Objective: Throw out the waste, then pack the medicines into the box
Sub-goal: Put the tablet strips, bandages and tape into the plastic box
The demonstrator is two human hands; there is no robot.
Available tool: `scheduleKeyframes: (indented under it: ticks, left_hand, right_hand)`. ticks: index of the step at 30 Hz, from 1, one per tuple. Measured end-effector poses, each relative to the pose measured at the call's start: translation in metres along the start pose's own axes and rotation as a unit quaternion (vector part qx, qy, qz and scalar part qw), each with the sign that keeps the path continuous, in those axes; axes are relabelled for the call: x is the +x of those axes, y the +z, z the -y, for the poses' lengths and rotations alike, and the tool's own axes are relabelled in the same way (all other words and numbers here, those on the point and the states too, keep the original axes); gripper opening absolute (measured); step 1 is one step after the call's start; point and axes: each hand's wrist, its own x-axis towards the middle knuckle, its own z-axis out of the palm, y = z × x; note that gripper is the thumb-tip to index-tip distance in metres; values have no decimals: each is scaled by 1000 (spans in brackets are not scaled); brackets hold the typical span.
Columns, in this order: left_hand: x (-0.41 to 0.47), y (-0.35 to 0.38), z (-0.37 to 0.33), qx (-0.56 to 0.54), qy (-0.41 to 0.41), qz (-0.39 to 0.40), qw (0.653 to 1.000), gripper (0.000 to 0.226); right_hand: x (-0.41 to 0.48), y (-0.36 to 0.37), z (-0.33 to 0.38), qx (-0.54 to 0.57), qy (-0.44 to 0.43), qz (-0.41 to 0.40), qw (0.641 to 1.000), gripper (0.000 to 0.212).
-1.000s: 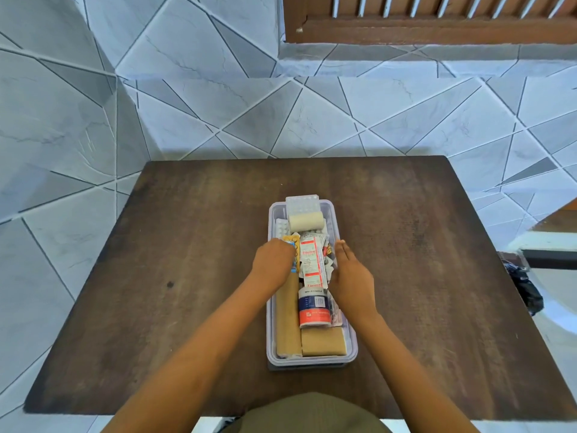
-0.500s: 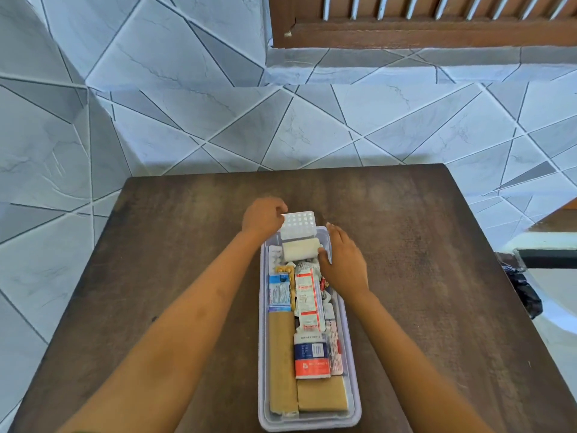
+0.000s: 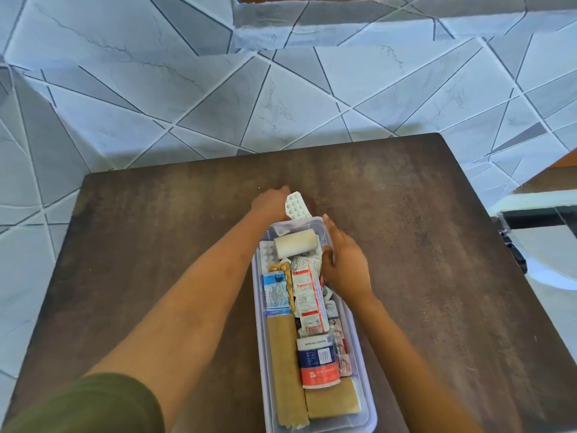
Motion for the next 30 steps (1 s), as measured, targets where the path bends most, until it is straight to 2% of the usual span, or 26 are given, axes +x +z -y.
scheduleKeyframes:
  ticks: [2, 5, 8, 11, 13, 14, 18, 23, 24, 25, 28, 30]
  left_hand:
    - [-6, -6, -1, -38, -14, -34, 999, 35]
    - [-30, -26, 1, -149, -23, -104, 983, 27]
    - [-74, -47, 3, -271, -44, -200, 940, 27]
    - [-125, -48, 4, -393, -60, -238, 886, 28]
    - [-159, -38, 1, -467, -59, -235, 850, 33]
    - [-173, -28, -1, -487, -61, -220, 843, 37]
    - [-213, 22, -28, -523, -110, -158, 830, 49]
    - [-210, 63, -56, -558, -163, -80, 810, 55]
    - [-208, 66, -59, -550, -163, -68, 816, 57]
    - [-207, 69, -64, -513, -160, -71, 841, 58]
    - [-208, 72, -73, -297, -148, -81, 940, 52]
    - [-210, 70, -79, -196, -137, -56, 969, 45]
  right_hand:
    - [-1, 0, -1, -5, 0, -2, 1000, 54]
    - [-8, -1, -3, 15, -1, 0, 1000, 54]
    - [-30, -3, -6, 34, -7, 27, 999, 57]
    - [-61, -9, -9, 59, -30, 45, 997, 56]
    - [-80, -12, -10, 63, -46, 54, 995, 56]
    - [-88, -12, -11, 66, -49, 59, 995, 56]
    - [-118, -14, -20, 64, -61, 74, 993, 57]
    - [-143, -17, -26, 80, -63, 78, 992, 56]
    - [-146, -19, -26, 82, -65, 80, 991, 56]
    - [-148, -22, -27, 80, -65, 83, 991, 56]
    - [-152, -25, -26, 78, -61, 94, 991, 56]
    - [-154, -26, -25, 76, -63, 95, 991, 57]
